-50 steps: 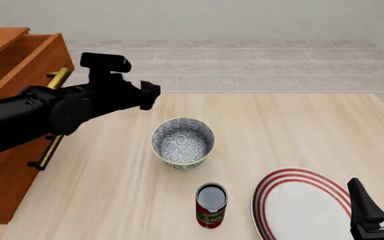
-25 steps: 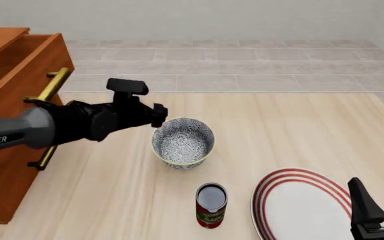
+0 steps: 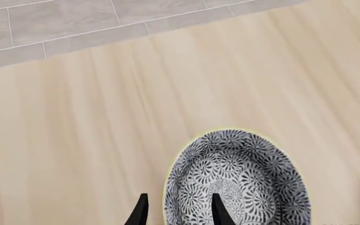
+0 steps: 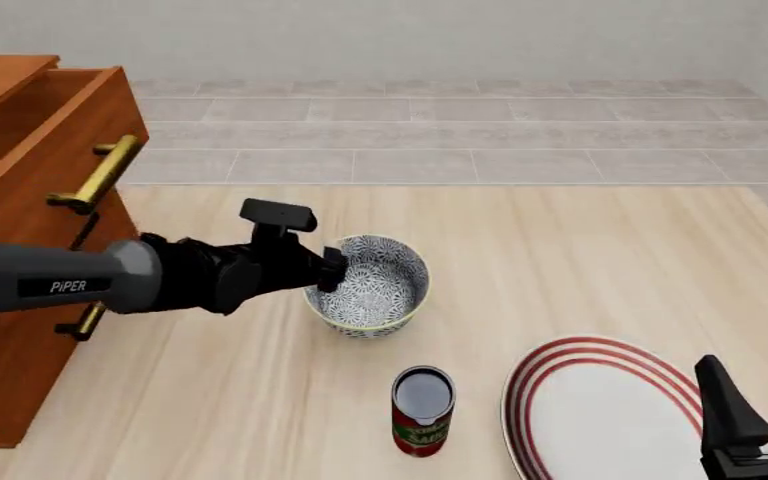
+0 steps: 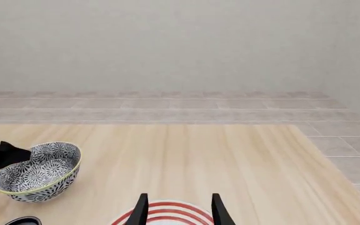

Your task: Put the bowl on top of the cabinet.

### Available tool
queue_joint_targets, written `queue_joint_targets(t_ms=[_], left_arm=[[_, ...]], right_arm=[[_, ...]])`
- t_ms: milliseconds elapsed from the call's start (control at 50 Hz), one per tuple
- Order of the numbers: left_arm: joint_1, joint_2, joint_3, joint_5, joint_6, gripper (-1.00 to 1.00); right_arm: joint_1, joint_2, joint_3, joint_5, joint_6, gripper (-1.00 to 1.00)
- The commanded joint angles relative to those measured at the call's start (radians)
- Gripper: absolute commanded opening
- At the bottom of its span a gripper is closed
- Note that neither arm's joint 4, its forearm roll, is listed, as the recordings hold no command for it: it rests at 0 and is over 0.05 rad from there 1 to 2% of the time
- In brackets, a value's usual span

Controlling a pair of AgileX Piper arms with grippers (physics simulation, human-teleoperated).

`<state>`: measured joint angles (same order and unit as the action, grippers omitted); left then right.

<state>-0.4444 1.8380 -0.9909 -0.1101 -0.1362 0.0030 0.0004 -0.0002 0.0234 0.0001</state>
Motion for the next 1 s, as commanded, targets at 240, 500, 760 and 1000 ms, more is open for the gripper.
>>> queue_joint_targets(t_ms=[240,500,760,1000], left_arm=[[-0.012,0.096,0.018,-0.068,-0.014,1.00],[-0.010,0.136,0.022,-0.092,-0.021,1.00],[-0.009,0.166,0.020,-0.109,-0.022,-1.00],[-0.028,0.162,0.036,-0.115,-0.053,-1.00]], right_arm=[[-0.001,0.000,0.000,-0.001,0.005,1.00],[-0.003,0.000,0.000,-0.006,0.006,1.00],[-0.001,0.000,0.000,-0.009,0.007,1.00],[-0.002,0.000,0.000,-0.011,0.005,1.00]])
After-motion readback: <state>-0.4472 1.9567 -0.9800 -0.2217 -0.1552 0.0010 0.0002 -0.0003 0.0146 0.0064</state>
